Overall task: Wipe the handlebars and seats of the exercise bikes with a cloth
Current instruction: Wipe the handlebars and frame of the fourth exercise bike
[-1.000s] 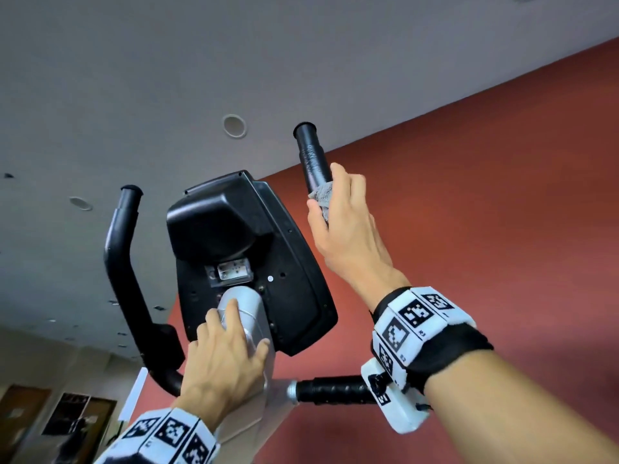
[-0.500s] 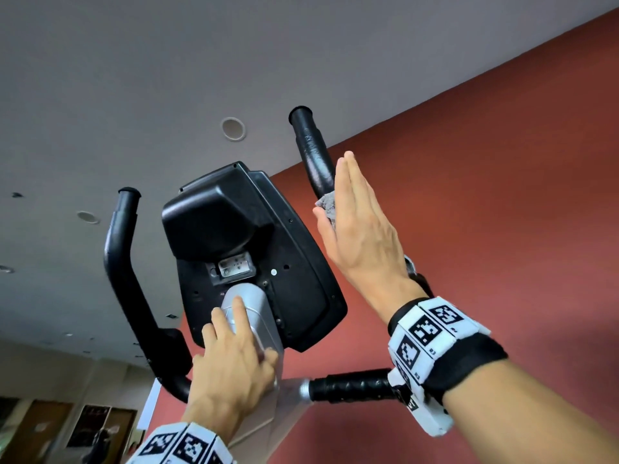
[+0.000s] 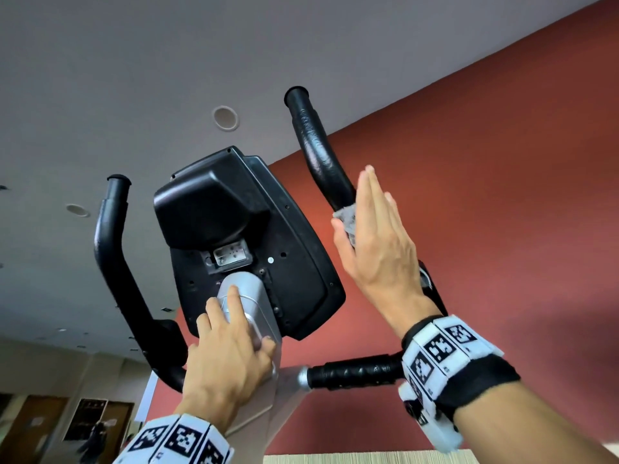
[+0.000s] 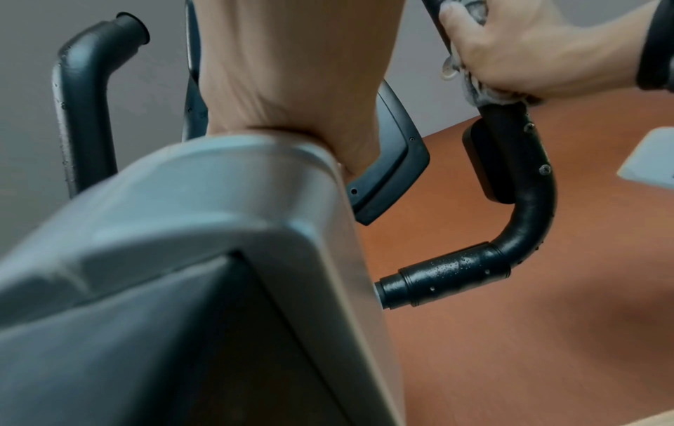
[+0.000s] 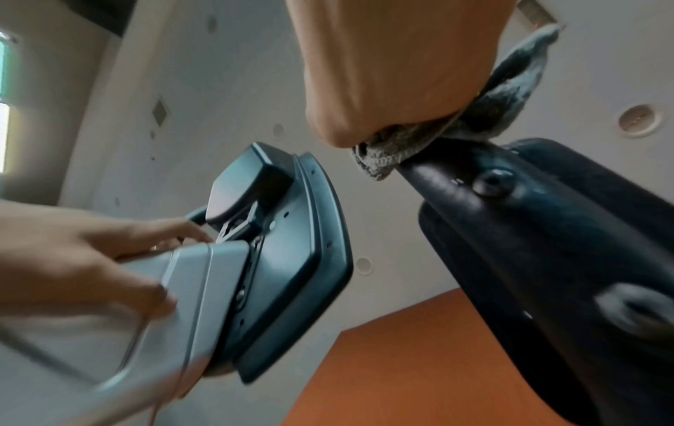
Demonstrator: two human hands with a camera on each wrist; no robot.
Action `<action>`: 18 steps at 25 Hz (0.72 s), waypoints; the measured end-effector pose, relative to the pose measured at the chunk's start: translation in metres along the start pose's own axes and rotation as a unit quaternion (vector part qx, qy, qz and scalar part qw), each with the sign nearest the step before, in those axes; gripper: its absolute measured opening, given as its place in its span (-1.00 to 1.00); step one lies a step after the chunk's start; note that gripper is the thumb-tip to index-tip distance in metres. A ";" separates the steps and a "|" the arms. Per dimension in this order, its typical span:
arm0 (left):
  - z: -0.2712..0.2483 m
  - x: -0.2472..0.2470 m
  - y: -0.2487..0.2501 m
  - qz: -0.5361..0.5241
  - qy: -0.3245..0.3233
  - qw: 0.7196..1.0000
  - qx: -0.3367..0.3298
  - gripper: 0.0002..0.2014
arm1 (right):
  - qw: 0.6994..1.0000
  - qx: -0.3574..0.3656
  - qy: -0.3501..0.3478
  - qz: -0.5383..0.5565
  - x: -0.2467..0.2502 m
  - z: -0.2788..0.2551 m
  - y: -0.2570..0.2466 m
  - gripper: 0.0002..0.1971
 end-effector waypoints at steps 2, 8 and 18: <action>0.000 0.000 0.001 0.000 -0.001 1.000 0.001 -0.07 | 0.999 -0.007 -0.008 -0.037 -0.001 -0.007 0.004 -0.29; 0.001 -0.001 -0.002 -0.017 0.002 1.000 0.006 -0.06 | 1.000 0.003 0.010 -0.019 -0.008 0.042 -0.021 -0.30; -0.002 0.001 -0.001 -0.032 -0.001 0.999 0.008 -0.07 | 0.997 0.030 0.023 -0.069 -0.011 0.065 -0.040 -0.32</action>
Point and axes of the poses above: each hand's wrist, its own z-axis towards the middle knuckle, its own x-axis out of the back of the hand, y = z × x, the point moved 6 cm from there along z, towards the middle knuckle, and after that the axes turned 1 degree about y, right-handed, at the moved point
